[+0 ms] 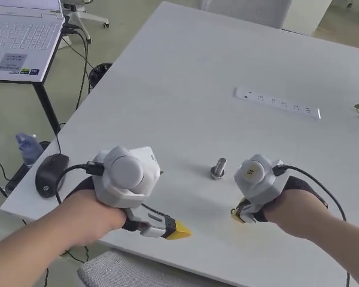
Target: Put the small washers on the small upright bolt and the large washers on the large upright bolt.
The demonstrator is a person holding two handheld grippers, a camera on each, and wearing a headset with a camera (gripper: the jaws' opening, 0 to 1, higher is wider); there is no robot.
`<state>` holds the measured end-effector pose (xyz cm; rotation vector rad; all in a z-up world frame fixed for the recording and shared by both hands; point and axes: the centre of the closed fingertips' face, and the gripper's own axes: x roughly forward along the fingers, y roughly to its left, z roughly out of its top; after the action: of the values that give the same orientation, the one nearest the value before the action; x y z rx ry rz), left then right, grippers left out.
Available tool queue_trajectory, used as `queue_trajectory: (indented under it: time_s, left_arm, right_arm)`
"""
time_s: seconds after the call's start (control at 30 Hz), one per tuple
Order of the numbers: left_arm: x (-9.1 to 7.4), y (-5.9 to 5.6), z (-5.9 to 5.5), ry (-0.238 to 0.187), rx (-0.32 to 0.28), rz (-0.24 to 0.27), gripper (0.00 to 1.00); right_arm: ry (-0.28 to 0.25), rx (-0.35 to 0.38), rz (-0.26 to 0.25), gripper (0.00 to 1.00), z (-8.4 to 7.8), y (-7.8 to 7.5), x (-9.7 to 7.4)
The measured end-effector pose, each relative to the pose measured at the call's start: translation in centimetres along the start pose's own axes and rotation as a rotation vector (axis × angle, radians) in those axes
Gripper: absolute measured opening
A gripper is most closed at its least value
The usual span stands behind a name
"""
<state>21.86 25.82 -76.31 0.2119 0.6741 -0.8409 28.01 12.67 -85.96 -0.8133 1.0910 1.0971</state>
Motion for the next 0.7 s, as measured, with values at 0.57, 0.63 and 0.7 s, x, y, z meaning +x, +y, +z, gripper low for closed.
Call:
queue_trajectory:
  time_s: [0.57, 0.63, 0.7]
  left_arm:
    - [0.2, 0.3, 0.7, -0.049, -0.028, 0.003, 0.86]
    - [0.2, 0.3, 0.8, -0.05, -0.026, 0.004, 0.86]
    - [0.3, 0.2, 0.8, -0.055, -0.029, -0.001, 0.86]
  right_arm:
    - [-0.043, 0.06, -0.045, 0.12, -3.3, -3.2, -2.5]
    - [-0.042, 0.064, -0.046, 0.12, -3.5, -3.3, -2.6]
    - [-0.037, 0.069, -0.044, 0.12, -3.8, -3.5, -2.6]
